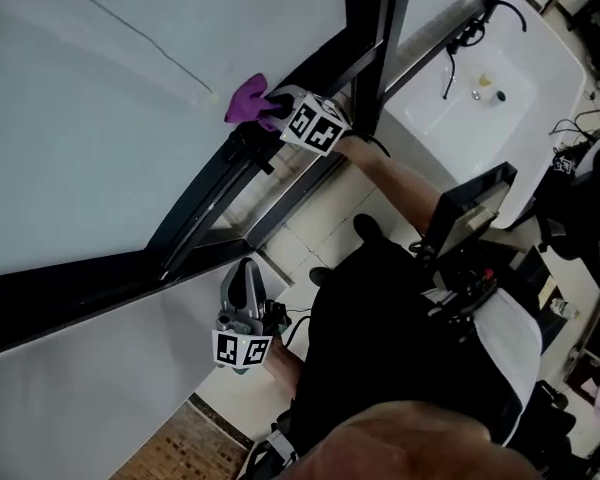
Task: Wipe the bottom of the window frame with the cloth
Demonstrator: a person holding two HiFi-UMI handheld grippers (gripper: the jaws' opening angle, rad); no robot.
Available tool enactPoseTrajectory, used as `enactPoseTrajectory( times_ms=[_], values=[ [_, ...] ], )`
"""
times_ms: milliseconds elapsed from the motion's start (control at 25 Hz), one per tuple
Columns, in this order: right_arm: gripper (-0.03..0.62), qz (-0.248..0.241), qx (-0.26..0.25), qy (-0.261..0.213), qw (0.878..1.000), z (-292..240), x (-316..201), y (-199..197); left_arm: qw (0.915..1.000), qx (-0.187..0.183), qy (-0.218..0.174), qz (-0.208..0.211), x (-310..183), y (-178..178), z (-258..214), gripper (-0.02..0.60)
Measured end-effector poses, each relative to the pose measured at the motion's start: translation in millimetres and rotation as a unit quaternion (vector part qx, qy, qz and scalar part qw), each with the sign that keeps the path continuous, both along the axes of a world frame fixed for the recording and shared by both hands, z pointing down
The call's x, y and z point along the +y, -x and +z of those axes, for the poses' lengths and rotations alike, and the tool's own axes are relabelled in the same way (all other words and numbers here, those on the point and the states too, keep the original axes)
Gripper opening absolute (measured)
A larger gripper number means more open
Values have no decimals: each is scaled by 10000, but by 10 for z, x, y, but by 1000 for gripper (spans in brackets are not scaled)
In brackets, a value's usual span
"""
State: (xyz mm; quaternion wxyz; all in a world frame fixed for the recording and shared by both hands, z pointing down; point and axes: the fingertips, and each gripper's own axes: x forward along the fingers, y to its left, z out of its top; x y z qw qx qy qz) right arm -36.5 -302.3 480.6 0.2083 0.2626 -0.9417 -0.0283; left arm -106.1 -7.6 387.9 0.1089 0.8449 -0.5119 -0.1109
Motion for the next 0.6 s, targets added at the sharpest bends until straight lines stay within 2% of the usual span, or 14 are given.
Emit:
enactPoseTrajectory(
  times_ms=[80, 200, 360, 600],
  values=[
    [63, -108, 816, -284, 9962, 238, -26, 172, 9999, 22, -1, -111, 66, 53, 11, 2],
    [61, -243, 1369, -625, 9883, 344, -10, 292, 9996, 53, 17, -263, 117, 196, 49, 2],
    [61, -297, 1699, -956, 9804, 345, -64, 196, 9995, 21, 4, -303, 101, 201, 32, 2],
    [61, 401, 1955, -950, 9753, 339, -479, -537, 9998, -56, -5, -181, 45, 67, -22, 2]
  ],
)
